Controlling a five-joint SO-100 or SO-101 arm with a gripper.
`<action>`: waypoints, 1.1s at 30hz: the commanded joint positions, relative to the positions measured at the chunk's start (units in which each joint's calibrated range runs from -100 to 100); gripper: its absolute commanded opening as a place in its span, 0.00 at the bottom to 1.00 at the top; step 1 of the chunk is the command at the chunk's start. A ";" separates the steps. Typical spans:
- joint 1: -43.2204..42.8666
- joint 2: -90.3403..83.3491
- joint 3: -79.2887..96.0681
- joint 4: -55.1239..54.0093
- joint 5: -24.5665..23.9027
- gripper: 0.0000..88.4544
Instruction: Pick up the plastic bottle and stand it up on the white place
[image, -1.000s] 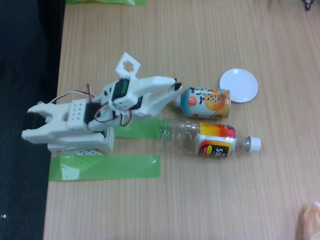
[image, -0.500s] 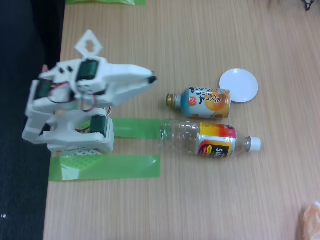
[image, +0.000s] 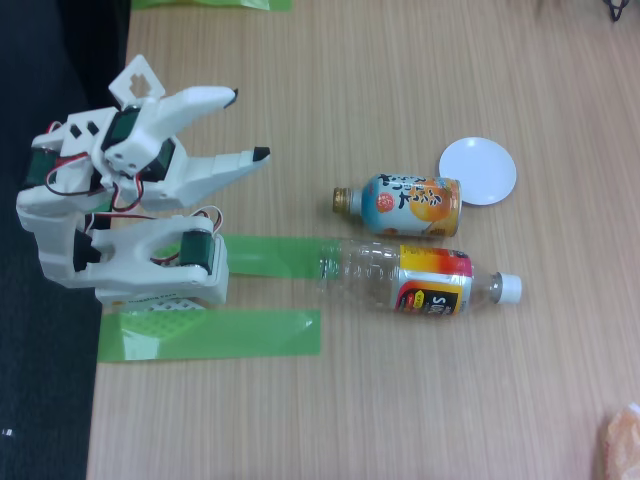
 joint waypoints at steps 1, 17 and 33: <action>0.11 2.27 -1.92 0.12 0.43 0.30; -0.04 29.99 -28.09 -0.65 0.17 0.29; -0.19 40.32 -32.89 -0.74 0.33 0.29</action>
